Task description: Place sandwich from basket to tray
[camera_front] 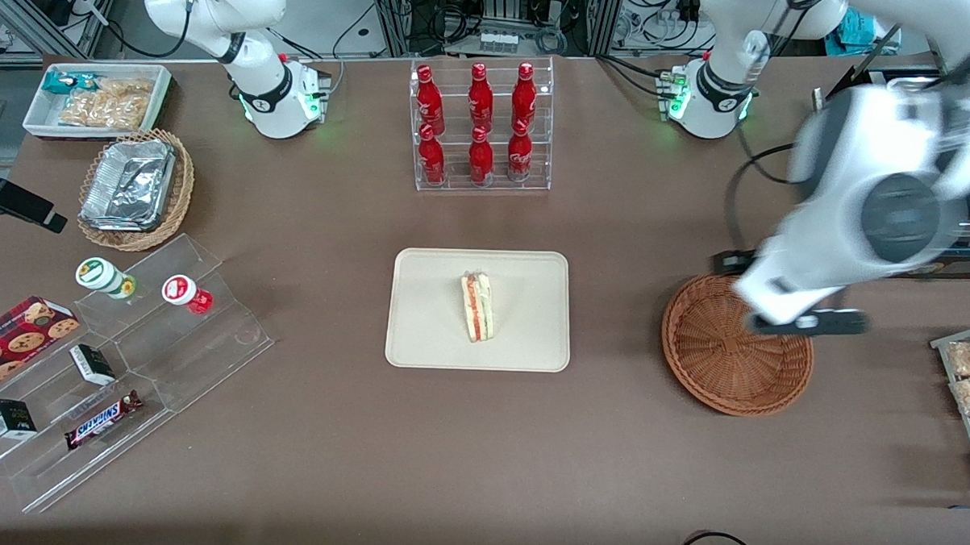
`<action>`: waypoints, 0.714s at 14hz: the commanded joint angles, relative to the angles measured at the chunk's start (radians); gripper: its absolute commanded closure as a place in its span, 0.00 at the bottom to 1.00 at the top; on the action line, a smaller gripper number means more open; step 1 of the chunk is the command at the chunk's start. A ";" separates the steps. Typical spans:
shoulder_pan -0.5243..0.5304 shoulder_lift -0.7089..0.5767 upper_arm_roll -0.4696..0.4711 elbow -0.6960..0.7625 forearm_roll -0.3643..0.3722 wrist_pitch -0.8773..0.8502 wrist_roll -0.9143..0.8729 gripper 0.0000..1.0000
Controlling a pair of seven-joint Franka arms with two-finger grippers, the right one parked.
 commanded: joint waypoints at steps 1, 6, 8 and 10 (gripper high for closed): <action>0.211 -0.113 -0.171 -0.042 -0.015 -0.045 0.084 0.00; 0.257 -0.230 -0.274 -0.072 -0.020 -0.099 0.060 0.00; 0.259 -0.289 -0.274 -0.158 -0.015 -0.093 0.050 0.00; 0.259 -0.297 -0.271 -0.169 -0.021 -0.067 0.050 0.00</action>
